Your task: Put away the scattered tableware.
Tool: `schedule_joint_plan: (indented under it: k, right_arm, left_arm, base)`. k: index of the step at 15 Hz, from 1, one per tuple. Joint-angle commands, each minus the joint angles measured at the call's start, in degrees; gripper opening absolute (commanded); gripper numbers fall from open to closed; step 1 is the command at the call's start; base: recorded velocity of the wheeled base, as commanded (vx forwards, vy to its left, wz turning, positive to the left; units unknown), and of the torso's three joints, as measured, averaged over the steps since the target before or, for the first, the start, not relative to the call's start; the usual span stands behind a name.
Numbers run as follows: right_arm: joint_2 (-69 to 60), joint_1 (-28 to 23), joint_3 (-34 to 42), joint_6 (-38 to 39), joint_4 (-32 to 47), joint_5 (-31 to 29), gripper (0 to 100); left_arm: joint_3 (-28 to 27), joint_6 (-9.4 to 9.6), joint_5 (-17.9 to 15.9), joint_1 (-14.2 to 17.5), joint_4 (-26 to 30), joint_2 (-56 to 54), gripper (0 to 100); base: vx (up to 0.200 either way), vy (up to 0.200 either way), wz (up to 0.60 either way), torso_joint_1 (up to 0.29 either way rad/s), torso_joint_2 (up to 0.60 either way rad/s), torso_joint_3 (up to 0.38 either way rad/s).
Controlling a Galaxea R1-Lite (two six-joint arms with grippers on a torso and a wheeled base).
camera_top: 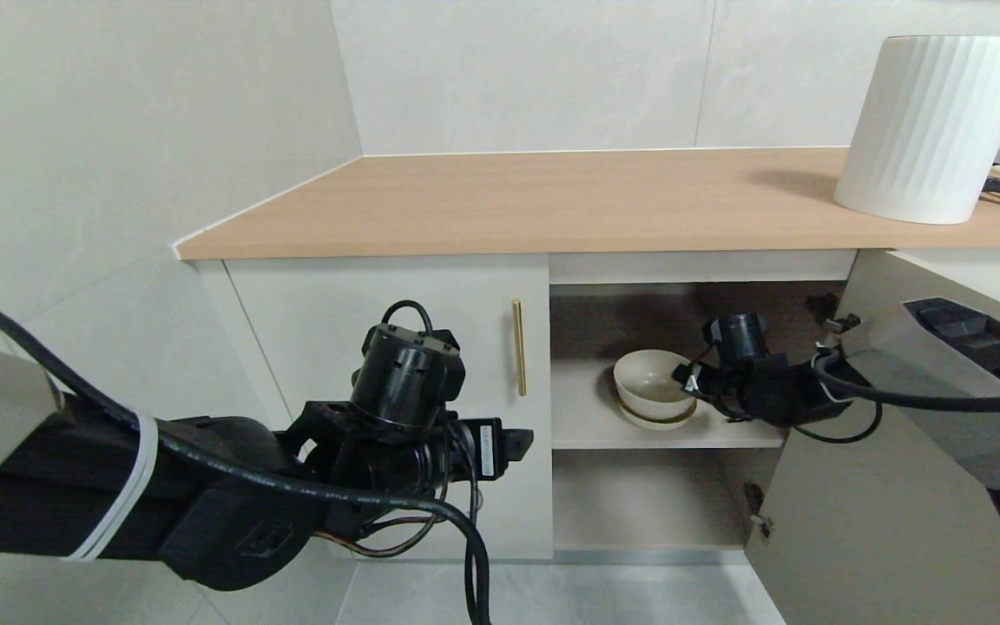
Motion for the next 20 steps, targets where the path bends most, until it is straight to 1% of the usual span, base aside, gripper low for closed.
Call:
schedule_joint_plan:
  k: [1, 4, 5, 7, 8, 9, 10, 11, 12, 13, 14, 15, 17, 20]
  right_arm:
    - [-0.4, 0.0, 0.1, 0.0, 0.1, 0.0, 100]
    - [-1.5, 0.0, 0.8, 0.0, 0.1, 0.0, 100]
    - [-2.6, 0.2, 2.1, 0.0, 0.2, 0.1, 100]
    - [-8.0, 1.5, 6.5, -0.2, 1.2, 1.2, 100]
    - [-13.9, 3.2, 10.8, -0.5, 2.3, 3.7, 100]
    - [-16.7, 3.6, 12.8, -1.2, 3.4, 5.1, 100]
    - [-21.8, 4.1, 16.1, -3.2, 6.7, 8.7, 100]
    - [-27.8, 4.7, 20.3, -4.6, 10.4, 11.8, 100]
    - [-34.3, 5.7, 24.9, -6.1, 12.7, 13.5, 100]
    - [-37.4, 6.4, 27.4, -7.1, 13.2, 14.0, 100]
    - [-44.0, 8.6, 34.0, -10.9, 13.2, 14.0, 100]
    - [-47.1, 9.6, 37.1, -12.5, 13.3, 14.1, 100]
    - [-51.2, 11.7, 41.1, -12.8, 13.6, 14.0, 100]
    - [-55.3, 13.7, 45.2, -13.0, 15.2, 13.9, 100]
  left_arm:
    - [0.0, -0.03, 0.0, 0.0, 0.0, 0.0, 100]
    - [0.1, -0.03, 0.1, 0.1, -0.1, -0.5, 100]
    - [0.1, -0.03, 0.1, 0.3, -0.1, -0.9, 100]
    - [0.7, 0.15, 0.5, 1.8, 0.2, -4.3, 100]
    - [2.8, 1.03, 0.6, 3.3, 0.5, -10.6, 100]
    - [4.0, 1.99, 0.4, 3.7, 0.8, -12.7, 100]
    - [5.4, 3.57, -0.4, 4.4, 1.7, -15.5, 100]
    - [6.8, 4.1, -1.9, 4.8, 3.4, -17.7, 100]
    - [7.5, 4.1, -2.7, 4.9, 5.2, -20.4, 100]
    - [8.1, 4.1, -2.7, 4.9, 6.0, -21.9, 100]
    - [10.0, 4.19, -2.7, 4.9, 8.2, -25.5, 100]
    - [11.2, 4.19, -2.7, 5.1, 9.8, -27.2, 100]
    - [13.6, 4.1, -2.8, 8.2, 11.1, -29.8, 100]
    - [16.1, 4.01, -2.7, 8.7, 11.1, -32.7, 100]
  base:
    - [0.0, 0.0, 0.0, 0.0, 0.0, 0.0]
    - [0.0, 0.0, 0.0, 0.0, 0.0, 0.0]
    - [0.0, 0.0, 0.0, 0.0, 0.0, 0.0]
    - [0.0, 0.0, 0.0, 0.0, 0.0, 0.0]
    - [0.0, 0.0, 0.0, 0.0, 0.0, 0.0]
    - [0.0, 0.0, 0.0, 0.0, 0.0, 0.0]
    - [0.0, 0.0, 0.0, 0.0, 0.0, 0.0]
    - [0.0, 0.0, 0.0, 0.0, 0.0, 0.0]
    - [0.0, 0.0, 0.0, 0.0, 0.0, 0.0]
    - [0.0, 0.0, 0.0, 0.0, 0.0, 0.0]
    - [0.0, 0.0, 0.0, 0.0, 0.0, 0.0]
    - [0.0, 0.0, 0.0, 0.0, 0.0, 0.0]
    - [0.0, 0.0, 0.0, 0.0, 0.0, 0.0]
    - [0.0, 0.0, 0.0, 0.0, 0.0, 0.0]
